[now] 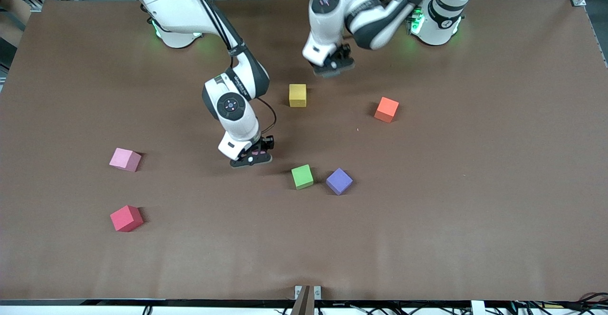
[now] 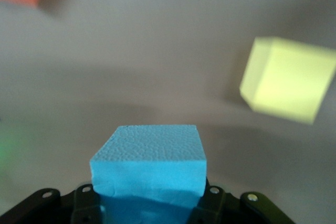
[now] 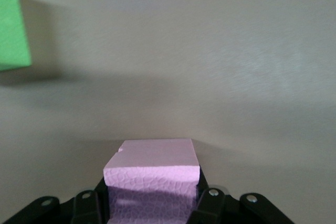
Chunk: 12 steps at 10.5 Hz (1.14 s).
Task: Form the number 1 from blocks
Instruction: 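Grasp the pink cube with the right gripper while the left gripper lifts blue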
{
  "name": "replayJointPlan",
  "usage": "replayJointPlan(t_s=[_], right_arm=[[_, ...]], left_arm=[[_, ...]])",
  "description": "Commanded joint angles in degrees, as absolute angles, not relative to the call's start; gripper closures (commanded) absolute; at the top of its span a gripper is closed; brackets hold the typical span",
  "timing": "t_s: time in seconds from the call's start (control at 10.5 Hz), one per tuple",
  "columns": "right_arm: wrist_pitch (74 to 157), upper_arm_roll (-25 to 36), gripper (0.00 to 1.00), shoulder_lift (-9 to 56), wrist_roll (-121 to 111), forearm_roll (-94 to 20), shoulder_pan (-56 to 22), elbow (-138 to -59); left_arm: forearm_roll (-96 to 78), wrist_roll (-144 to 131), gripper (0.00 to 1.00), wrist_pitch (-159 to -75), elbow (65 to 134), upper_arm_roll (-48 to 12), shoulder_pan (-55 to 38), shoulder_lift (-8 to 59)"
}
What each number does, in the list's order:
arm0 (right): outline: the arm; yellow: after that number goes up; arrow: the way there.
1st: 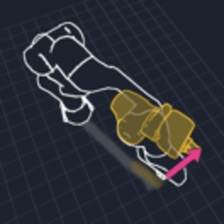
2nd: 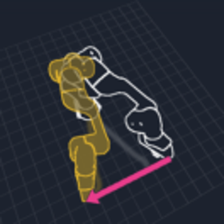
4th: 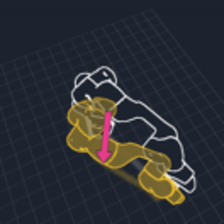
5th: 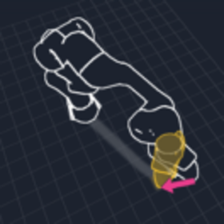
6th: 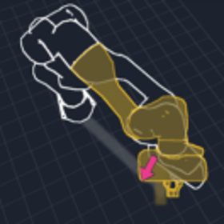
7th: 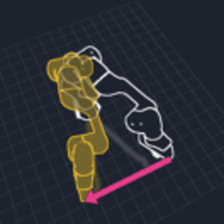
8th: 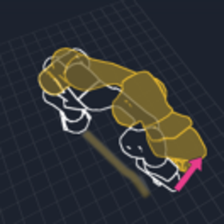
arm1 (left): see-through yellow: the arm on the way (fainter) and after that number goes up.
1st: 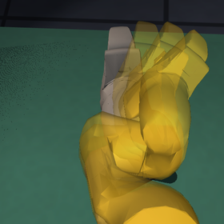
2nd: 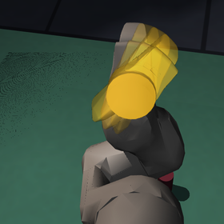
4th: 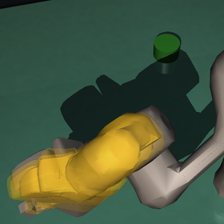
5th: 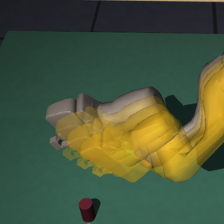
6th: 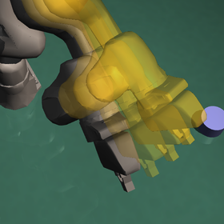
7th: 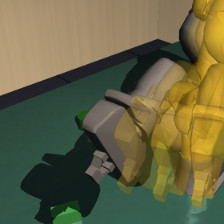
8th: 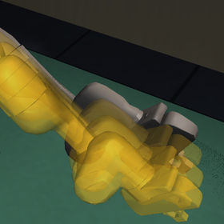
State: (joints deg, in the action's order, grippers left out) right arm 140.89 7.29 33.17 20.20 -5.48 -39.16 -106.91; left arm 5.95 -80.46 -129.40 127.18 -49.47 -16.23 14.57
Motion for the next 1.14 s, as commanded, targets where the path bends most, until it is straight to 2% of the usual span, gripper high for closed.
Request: replayJointPlan(t_s=[0.0,0.19,0.48,0.57,0.86,1.05], right_arm=[[139.58,7.12,0.75,30.78,20.31,-5.71,-36.14,-106.96],[135.9,6.94,0.74,27.44,20.04,-7.02,-33.58,-109.41],[129.74,6.94,0.7,24.88,20.04,-12.46,-31.03,-110.3],[128.25,7.03,0.7,24.79,20.04,-14.48,-30.59,-110.3],[126.65,7.03,0.7,24.7,20.04,-16.26,-30.67,-110.39],[126.91,7.03,0.7,24.7,20.21,-16.43,-31.46,-110.39]], left_arm=[[5.53,-84.9,1.0,-134.01,128.06,-49.31,-22.22,16.68],[10.68,-84.11,1.0,-139.46,127.1,-49.22,-24.08,20.81],[23.53,-85.6,1.0,-139.57,121.84,-47.91,-26.01,30.82],[23.99,-85.61,1.0,-139.4,119.29,-45.46,-28.02,33.02],[23.64,-87.45,1.0,-139.31,113.65,-35.18,-37.16,35.59],[23.73,-87.28,1.0,-139.13,113.64,-34.8,-36.92,35.86]])
